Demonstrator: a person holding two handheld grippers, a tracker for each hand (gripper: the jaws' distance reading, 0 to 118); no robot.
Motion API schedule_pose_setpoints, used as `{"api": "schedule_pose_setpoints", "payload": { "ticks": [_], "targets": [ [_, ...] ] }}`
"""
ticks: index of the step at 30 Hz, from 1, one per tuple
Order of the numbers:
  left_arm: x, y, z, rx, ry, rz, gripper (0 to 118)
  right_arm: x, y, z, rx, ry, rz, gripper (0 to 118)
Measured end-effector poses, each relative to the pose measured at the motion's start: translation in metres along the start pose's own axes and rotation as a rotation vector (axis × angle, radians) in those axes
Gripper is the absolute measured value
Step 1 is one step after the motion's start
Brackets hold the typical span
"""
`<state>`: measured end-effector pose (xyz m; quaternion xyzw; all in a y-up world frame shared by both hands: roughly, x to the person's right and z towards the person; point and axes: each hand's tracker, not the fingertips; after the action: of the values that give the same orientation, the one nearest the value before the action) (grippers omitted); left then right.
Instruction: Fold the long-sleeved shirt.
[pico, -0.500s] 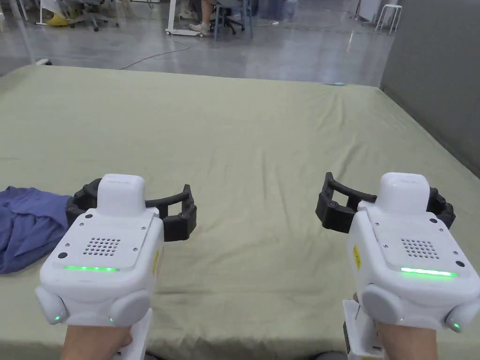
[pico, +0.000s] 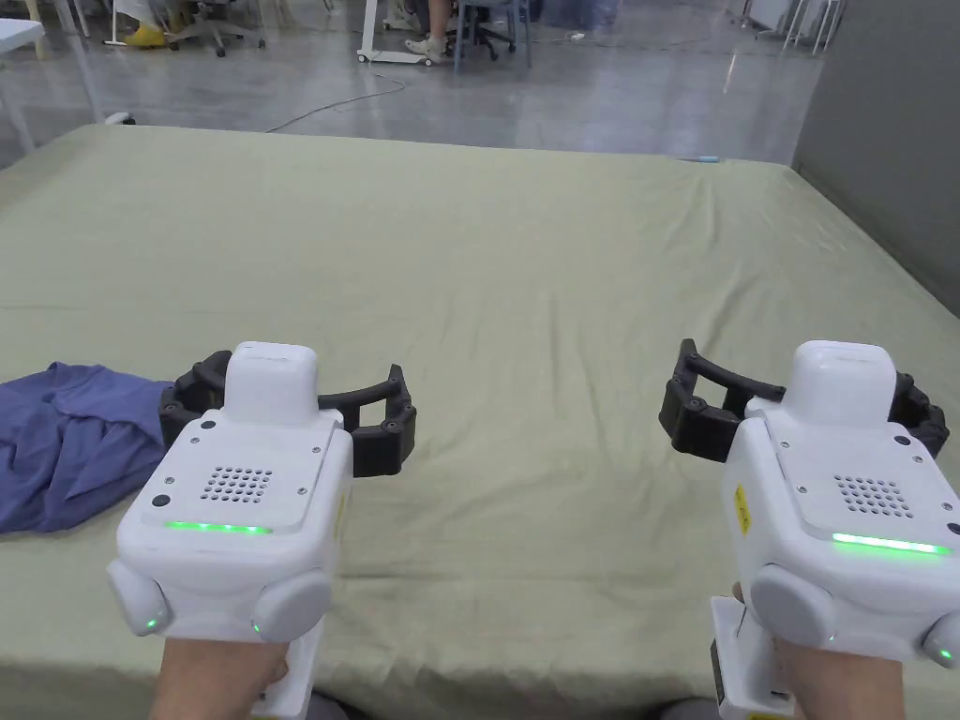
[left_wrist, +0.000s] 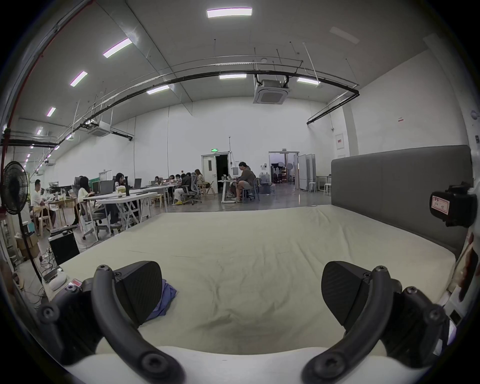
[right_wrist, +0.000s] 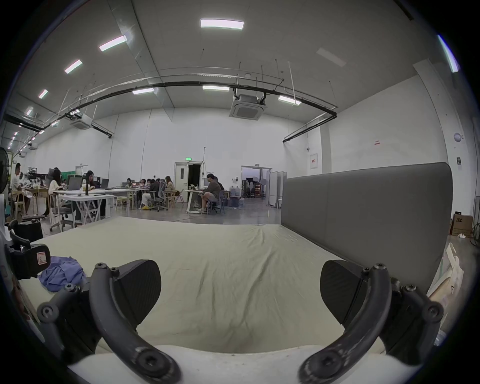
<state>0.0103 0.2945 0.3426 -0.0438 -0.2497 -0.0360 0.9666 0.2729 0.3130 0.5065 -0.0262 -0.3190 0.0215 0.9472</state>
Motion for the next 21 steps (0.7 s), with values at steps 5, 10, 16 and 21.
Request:
{"api": "schedule_pose_setpoints", "payload": {
  "ticks": [5,10,16,21],
  "targets": [
    [0.0008,-0.0013,-0.001,0.002,-0.009,0.01,118,-0.0002,-0.0041,-0.0012,-0.02,0.001,0.012,118],
    [0.0006,-0.0036,-0.0022,-0.006,-0.008,0.012,118,-0.0022,-0.0041,-0.0014,-0.015,0.006,0.021,118],
    [-0.0008,-0.0013,-0.0008,0.012,0.002,0.01,118,-0.0065,-0.0056,-0.0035,-0.015,0.007,0.055,118],
    [-0.0005,-0.002,-0.002,0.018,-0.006,0.005,118,-0.0083,-0.0054,-0.0058,-0.025,0.012,0.047,118]
  ]
}}
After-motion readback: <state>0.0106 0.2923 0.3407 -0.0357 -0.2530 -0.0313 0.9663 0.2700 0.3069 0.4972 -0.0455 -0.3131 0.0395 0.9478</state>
